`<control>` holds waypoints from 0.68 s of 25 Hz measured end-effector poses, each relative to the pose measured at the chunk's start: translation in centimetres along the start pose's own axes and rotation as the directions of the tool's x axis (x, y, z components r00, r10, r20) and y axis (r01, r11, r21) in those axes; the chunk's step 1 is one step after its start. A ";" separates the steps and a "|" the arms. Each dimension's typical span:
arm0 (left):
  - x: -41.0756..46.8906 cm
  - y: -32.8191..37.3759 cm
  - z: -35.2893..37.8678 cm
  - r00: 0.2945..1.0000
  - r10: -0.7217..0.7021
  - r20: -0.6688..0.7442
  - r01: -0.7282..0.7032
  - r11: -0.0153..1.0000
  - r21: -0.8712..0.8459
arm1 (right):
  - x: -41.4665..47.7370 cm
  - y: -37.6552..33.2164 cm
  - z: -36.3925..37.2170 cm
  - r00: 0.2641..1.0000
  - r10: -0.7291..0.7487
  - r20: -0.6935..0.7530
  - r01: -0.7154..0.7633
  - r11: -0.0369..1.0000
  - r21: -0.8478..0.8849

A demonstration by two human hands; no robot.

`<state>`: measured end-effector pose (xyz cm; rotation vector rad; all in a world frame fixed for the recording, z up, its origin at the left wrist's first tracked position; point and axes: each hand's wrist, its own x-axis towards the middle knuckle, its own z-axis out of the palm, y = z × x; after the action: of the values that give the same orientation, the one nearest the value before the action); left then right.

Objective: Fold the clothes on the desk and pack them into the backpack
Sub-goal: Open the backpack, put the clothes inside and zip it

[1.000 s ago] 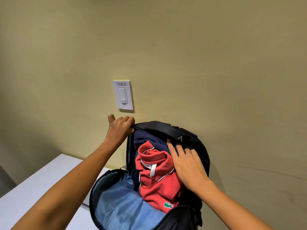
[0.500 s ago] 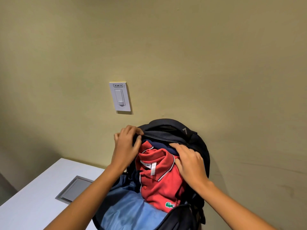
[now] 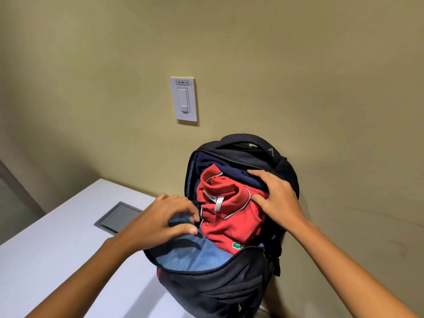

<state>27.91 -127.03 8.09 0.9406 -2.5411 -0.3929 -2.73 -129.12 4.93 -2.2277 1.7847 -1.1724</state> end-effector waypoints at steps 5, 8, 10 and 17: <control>-3.7 0.1 0.2 0.965 -0.125 0.231 0.181 0.955 -0.237 | -0.1 0.1 0.0 0.999 -0.052 0.002 0.052 0.999 0.000; -4.1 1.0 0.6 0.960 -0.111 0.258 0.161 0.970 -0.182 | -0.2 0.1 0.1 0.999 -0.051 0.017 0.051 0.999 -0.008; -4.5 1.7 0.7 0.943 -0.116 0.312 0.172 0.972 -0.159 | -0.4 0.1 0.2 0.998 -0.050 0.024 0.051 0.999 -0.016; -2.0 3.0 0.2 0.993 -0.092 -0.072 0.092 0.996 0.003 | -1.0 0.1 0.1 0.998 -0.052 0.046 0.056 0.995 -0.081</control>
<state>27.53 -123.41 8.54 1.0574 -2.4420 -0.3717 -2.77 -128.33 4.29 -2.3419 1.7992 -1.0695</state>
